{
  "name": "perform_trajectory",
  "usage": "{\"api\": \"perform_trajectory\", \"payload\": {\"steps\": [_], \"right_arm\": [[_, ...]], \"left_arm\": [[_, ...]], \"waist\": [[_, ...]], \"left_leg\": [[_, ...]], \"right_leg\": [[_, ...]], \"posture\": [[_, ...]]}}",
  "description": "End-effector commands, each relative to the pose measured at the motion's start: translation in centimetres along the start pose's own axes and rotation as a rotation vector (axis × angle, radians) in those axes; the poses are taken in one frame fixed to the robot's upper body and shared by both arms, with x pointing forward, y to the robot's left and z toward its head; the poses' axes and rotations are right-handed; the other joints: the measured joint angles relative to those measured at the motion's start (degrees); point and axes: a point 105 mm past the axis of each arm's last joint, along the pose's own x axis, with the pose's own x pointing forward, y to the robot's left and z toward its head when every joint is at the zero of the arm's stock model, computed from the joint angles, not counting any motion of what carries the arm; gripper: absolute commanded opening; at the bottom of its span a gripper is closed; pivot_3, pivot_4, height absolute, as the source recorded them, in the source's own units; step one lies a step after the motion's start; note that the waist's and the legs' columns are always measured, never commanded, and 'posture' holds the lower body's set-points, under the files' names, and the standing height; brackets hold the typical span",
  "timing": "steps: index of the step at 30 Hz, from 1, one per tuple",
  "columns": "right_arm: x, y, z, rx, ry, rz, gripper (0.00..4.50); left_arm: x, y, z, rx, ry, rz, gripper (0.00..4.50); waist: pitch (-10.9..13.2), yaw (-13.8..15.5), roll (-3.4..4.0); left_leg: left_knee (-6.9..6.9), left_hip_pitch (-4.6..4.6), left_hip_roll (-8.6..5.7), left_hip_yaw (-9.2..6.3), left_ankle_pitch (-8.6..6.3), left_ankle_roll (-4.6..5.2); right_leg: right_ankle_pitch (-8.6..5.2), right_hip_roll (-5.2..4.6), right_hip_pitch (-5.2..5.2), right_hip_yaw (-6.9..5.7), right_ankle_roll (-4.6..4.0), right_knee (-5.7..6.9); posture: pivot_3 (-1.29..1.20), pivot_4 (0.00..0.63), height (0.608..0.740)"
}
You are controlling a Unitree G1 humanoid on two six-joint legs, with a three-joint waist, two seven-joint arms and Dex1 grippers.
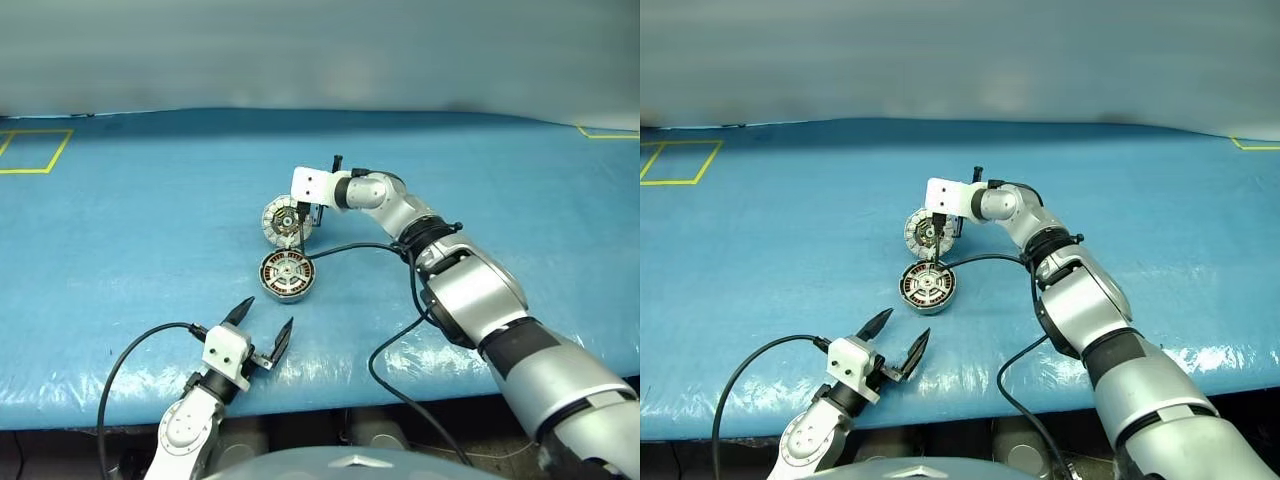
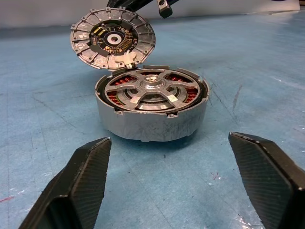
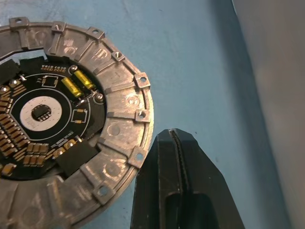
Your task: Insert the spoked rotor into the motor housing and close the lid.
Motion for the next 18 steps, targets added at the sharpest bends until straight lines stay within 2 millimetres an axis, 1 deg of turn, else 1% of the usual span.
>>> {"api": "perform_trajectory", "payload": {"steps": [1, 4, 12, 18], "right_arm": [[-0.4, -0.7, 1.6, -0.118, -0.063, 0.039, 0.0], [-0.6, -0.5, 2.0, -0.151, -0.094, 0.073, 0.0], [-1.7, -0.9, 4.9, -0.27, -0.253, 0.125, 0.0], [-2.9, -0.7, 6.3, -0.362, -0.354, 0.143, 0.0]], "left_arm": [[0.1, -0.1, 0.9, 0.02, -0.045, 0.008, 3.62], [0.1, -0.1, 0.8, 0.021, -0.044, 0.011, 3.62], [0.3, -0.2, 0.5, 0.013, -0.034, 0.0, 3.62], [0.6, -0.1, 0.5, 0.012, -0.035, -0.012, 3.62]], "waist": [[0.0, 0.0, 0.0], [0.0, 0.0, 0.01], [0.0, -0.1, 0.03], [0.0, 0.0, 0.04]], "left_leg": [[0.0, 0.0, 0.0, 0.01, 0.0, 0.0], [-0.01, 0.01, 0.0, 0.03, 0.0, 0.0], [-0.01, 0.07, 0.02, 0.04, 0.0, 0.0], [0.01, 0.06, 0.02, 0.05, 0.0, 0.0]], "right_leg": [[0.0, -0.01, 0.0, 0.01, 0.0, 0.0], [0.0, 0.0, -0.01, 0.01, 0.0, 0.0], [0.0, 0.0, 0.02, 0.03, 0.0, 0.03], [0.01, -0.03, 0.02, 0.04, 0.0, 0.05]], "posture": [[0.0, 0.15, 0.74], [0.0, 0.15, 0.74], [0.0, 0.15, 0.74], [0.0, 0.15, 0.74]]}}
